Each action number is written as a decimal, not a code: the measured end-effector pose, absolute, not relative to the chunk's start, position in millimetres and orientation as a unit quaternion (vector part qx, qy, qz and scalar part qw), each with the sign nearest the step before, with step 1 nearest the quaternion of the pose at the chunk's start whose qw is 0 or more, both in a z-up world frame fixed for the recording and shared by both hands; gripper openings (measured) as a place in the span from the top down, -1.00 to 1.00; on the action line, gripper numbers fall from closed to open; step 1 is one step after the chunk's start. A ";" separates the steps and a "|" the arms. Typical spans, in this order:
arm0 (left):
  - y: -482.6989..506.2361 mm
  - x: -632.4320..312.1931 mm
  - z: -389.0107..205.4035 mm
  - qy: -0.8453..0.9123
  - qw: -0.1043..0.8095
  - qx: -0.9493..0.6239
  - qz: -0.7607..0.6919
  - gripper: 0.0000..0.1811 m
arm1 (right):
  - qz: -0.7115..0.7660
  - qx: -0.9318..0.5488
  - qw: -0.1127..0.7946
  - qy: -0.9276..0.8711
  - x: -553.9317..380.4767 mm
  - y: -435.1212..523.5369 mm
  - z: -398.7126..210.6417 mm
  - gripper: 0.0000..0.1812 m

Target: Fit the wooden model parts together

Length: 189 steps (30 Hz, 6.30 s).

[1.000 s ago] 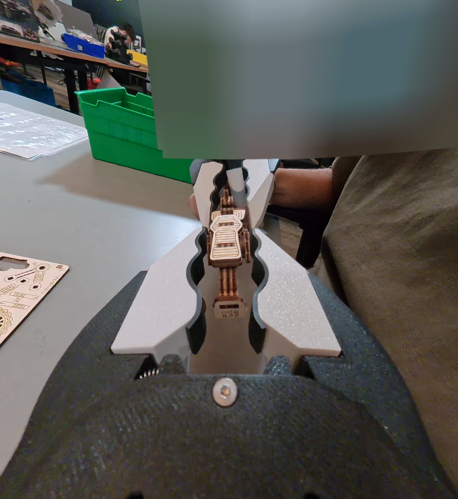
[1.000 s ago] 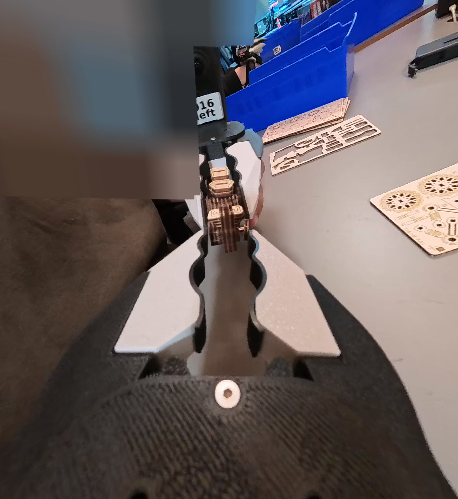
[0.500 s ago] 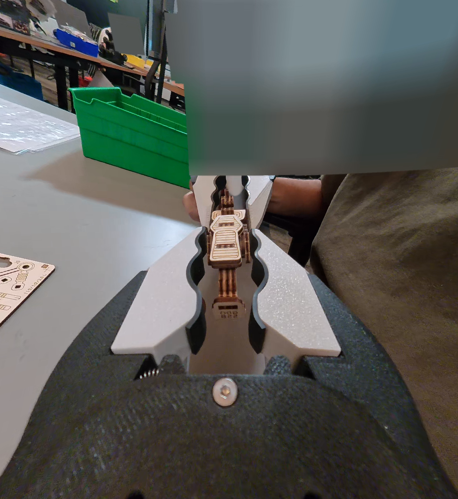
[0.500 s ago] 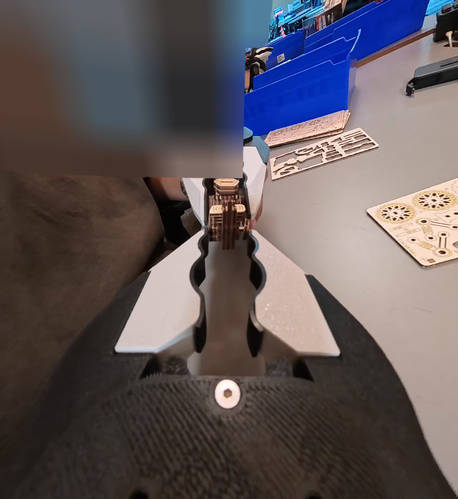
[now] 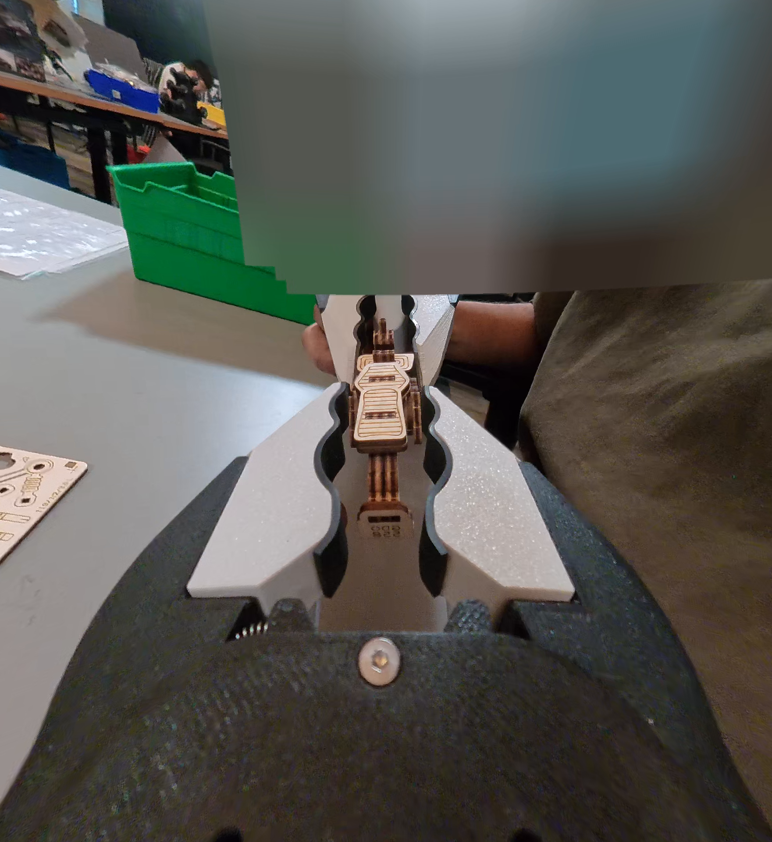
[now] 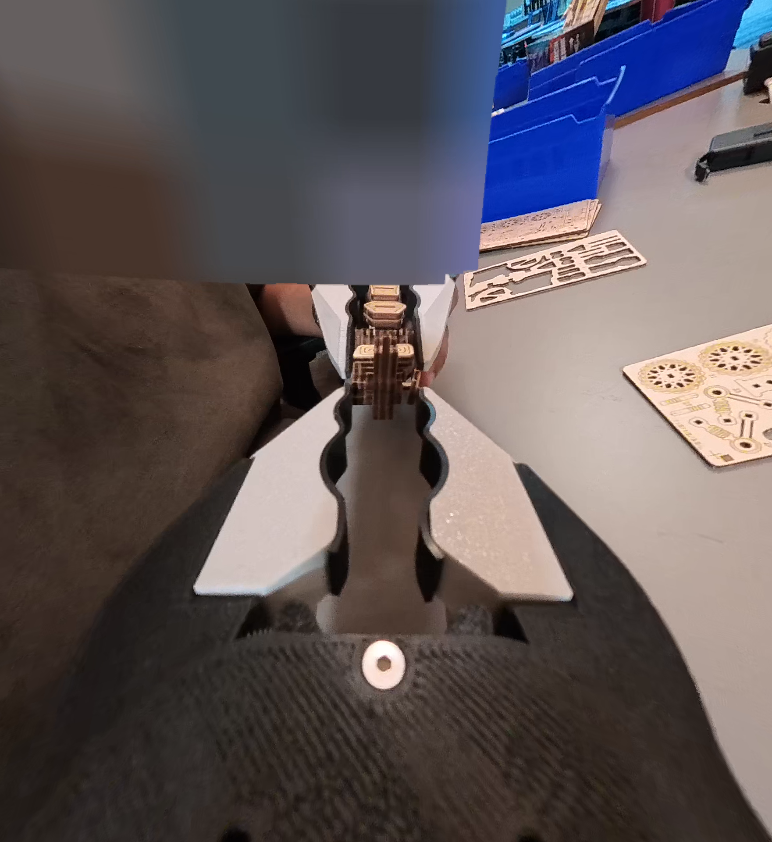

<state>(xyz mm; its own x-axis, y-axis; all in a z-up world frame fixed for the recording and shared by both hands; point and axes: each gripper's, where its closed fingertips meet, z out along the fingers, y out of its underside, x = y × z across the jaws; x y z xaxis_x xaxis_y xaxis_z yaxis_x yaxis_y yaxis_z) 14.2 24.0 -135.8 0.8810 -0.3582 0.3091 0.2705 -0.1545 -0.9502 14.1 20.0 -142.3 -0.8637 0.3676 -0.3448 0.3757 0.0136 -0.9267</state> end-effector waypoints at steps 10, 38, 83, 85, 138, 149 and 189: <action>12.4 26.9 -124.1 0.129 0.693 -0.693 -0.155 0.68 | -0.630 0.166 -0.129 0.747 23.1 10.9 -130.7 0.71; 6.4 37.7 -147.4 0.196 0.637 -0.732 -0.140 0.68 | -0.562 0.084 -0.186 0.802 33.0 5.8 -151.9 0.71; 7.1 36.8 -145.3 0.179 0.637 -0.733 -0.155 0.70 | -0.578 0.104 -0.177 0.790 32.4 7.9 -149.1 0.73; 7.3 36.9 -145.8 0.179 0.636 -0.735 -0.152 0.70 | -0.577 0.103 -0.176 0.791 32.5 8.2 -149.7 0.73; 19.8 9.8 -133.9 0.041 0.660 -0.723 -0.201 0.68 | -0.644 0.256 -0.055 0.719 9.5 19.4 -139.1 0.73; 15.6 16.6 -134.3 0.121 0.664 -0.729 -0.111 0.69 | -0.624 0.198 -0.124 0.746 15.7 15.4 -138.3 0.73; 9.5 36.7 -152.2 0.246 0.623 -0.743 -0.009 0.70 | -0.584 0.104 -0.178 0.785 33.1 7.0 -142.2 0.74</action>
